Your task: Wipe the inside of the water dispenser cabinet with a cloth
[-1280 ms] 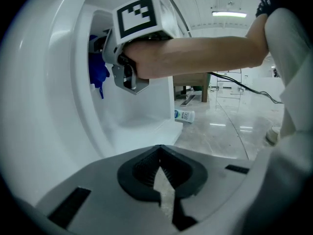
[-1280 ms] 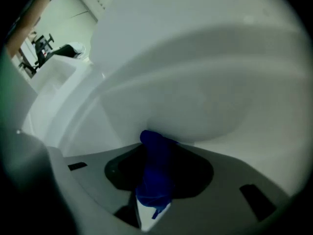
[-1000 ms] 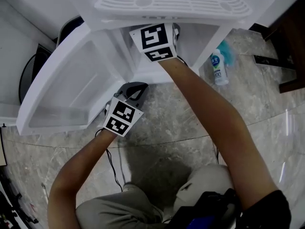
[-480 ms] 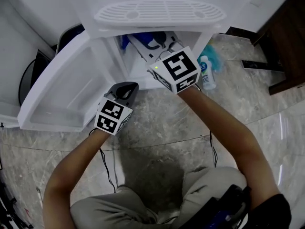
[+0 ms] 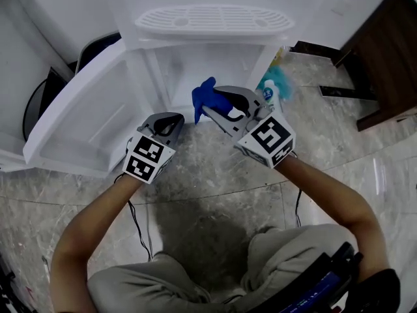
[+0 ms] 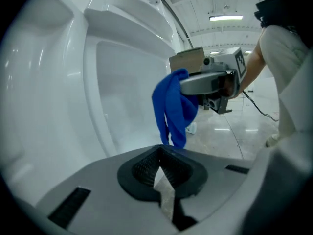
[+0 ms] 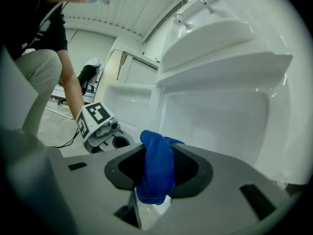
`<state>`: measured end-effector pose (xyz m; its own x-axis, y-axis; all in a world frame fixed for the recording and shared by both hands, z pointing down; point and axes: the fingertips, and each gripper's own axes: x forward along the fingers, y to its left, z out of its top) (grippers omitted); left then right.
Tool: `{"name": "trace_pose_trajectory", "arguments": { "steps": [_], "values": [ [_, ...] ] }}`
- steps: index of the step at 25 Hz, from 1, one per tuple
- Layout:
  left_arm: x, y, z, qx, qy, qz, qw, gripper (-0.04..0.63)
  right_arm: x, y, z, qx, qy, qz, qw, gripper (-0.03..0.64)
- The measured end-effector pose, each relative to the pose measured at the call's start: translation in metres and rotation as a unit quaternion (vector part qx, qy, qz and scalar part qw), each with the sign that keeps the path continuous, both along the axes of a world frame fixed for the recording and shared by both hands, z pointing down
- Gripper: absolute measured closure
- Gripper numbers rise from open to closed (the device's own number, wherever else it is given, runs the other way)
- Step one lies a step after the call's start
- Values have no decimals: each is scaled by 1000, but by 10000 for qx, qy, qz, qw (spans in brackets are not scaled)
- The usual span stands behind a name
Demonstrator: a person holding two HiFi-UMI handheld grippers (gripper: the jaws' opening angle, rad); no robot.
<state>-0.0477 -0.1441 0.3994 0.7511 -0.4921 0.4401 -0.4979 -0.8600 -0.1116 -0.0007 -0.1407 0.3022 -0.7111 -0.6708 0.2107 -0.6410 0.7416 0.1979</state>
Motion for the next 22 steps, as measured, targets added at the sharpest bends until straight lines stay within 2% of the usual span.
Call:
{"name": "trace_pose_trajectory", "arguments": {
  "steps": [5, 7, 22],
  "values": [
    [8, 0, -6, 90, 24, 46, 9999, 589, 9, 22, 29, -663, -224, -122, 9975, 494],
    [11, -1, -7, 143, -7, 61, 9999, 589, 9, 24, 32, -796, -318, -178, 9962, 494],
    [25, 3, -7, 191, -111, 170, 9996, 589, 17, 28, 39, -958, -269, -202, 9948, 494]
  ]
}}
